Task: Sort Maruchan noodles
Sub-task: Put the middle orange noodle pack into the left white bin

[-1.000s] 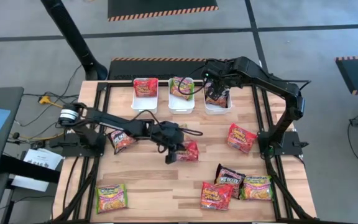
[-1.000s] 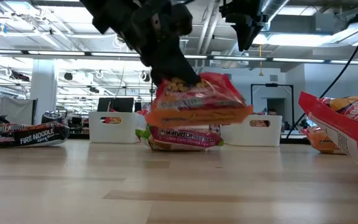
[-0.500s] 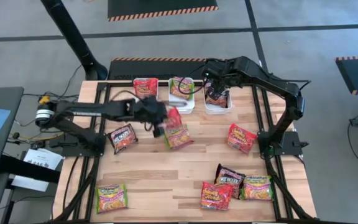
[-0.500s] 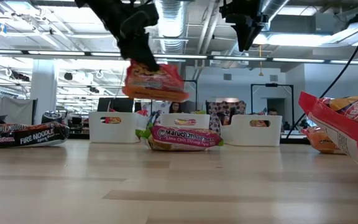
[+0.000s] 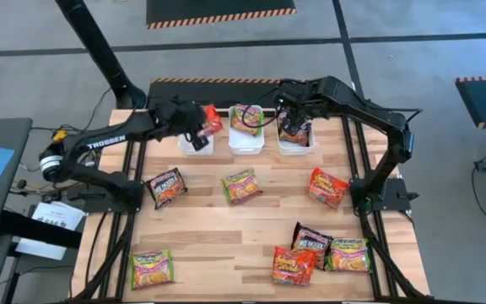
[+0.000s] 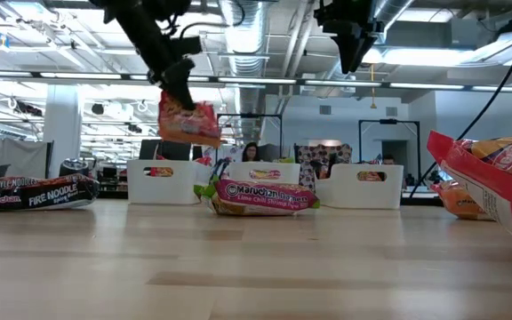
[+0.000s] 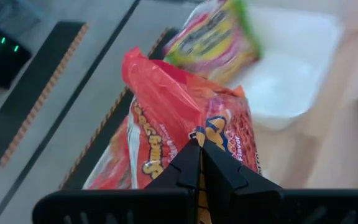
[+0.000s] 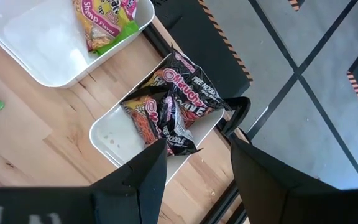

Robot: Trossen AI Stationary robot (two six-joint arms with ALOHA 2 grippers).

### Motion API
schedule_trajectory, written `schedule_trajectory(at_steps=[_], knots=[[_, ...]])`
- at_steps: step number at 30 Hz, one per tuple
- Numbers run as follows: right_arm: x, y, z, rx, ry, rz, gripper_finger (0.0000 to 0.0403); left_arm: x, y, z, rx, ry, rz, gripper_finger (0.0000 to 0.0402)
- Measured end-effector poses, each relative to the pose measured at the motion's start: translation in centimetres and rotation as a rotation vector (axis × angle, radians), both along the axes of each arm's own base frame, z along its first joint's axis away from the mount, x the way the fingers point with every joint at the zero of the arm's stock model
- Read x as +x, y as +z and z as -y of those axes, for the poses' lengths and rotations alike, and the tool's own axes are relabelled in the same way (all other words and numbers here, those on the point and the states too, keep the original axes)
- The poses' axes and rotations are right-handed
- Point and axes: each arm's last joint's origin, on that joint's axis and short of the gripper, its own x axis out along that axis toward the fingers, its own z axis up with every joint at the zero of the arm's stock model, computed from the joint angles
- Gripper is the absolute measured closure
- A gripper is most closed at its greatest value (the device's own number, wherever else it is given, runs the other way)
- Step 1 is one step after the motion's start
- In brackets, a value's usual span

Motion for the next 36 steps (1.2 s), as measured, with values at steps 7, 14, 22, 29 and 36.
schedule_trajectory(at_steps=[7,14,22,29,36], knots=[[0.0,0.0,0.0,-0.002,0.028,-0.018,0.0200,-1.9,-0.8,-3.4,0.006,0.082,-0.079,0.0401],[0.0,0.0,0.0,-0.002,0.029,-0.019,0.0200,-2.8,-2.0,-5.4,-0.049,0.087,-0.126,0.0401],[0.0,0.0,0.0,-0.002,0.029,-0.018,0.0200,-1.4,-4.8,-6.9,-0.069,0.021,-0.237,0.0401],[0.0,0.0,0.0,-0.001,0.029,-0.019,0.0200,-0.9,-6.2,-7.5,-0.071,0.012,-0.284,0.0401],[0.0,0.0,0.0,-0.001,0.029,-0.019,0.0200,-0.8,-6.2,-7.5,-0.082,-0.086,-0.283,0.0400]])
